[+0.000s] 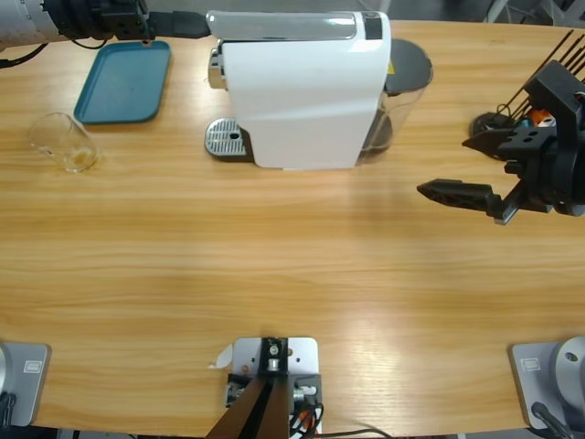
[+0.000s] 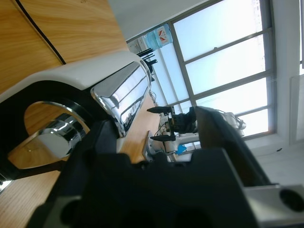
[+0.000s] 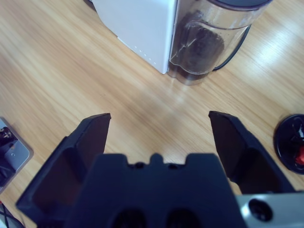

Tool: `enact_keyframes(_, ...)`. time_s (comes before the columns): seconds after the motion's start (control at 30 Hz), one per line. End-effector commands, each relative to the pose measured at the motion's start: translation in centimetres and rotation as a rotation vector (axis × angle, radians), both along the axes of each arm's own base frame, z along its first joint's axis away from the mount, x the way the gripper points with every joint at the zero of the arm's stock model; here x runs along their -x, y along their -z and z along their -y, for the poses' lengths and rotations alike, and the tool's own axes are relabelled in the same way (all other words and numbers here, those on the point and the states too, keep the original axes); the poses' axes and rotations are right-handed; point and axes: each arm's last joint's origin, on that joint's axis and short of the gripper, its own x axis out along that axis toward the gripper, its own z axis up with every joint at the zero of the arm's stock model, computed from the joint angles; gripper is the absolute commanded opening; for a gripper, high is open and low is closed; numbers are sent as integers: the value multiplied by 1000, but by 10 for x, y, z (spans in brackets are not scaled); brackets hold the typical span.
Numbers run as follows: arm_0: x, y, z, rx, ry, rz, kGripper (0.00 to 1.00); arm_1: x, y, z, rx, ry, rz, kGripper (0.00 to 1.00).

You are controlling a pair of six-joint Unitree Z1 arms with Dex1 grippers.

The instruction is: Pour coffee

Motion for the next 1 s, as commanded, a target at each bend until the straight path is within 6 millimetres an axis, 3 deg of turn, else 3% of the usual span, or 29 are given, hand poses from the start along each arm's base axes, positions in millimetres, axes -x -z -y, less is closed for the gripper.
enact_keyframes(0.03,15,-49,2,44,29,124,655,1,5,0,16,16,-8,919)
enact_keyframes(0.33,23,-49,-2,39,27,111,679,2,5,2,10,19,-6,919)
enact_keyframes(0.4,29,-43,-4,31,35,90,798,3,5,2,10,20,-7,919)
enact_keyframes(0.5,48,-44,-11,-19,22,94,864,3,5,3,9,21,-8,919)
enact_keyframes(0.53,58,-46,-15,-52,-15,103,930,3,5,3,12,22,-7,918)
enact_keyframes(0.73,122,-89,-44,-321,-275,293,954,4,4,7,39,66,15,918)
enact_keyframes(0.9,150,-128,-45,-700,-377,402,950,6,3,11,41,107,33,918)
enact_keyframes(1.0,157,-131,-37,-996,-387,462,959,8,3,14,29,148,32,918)
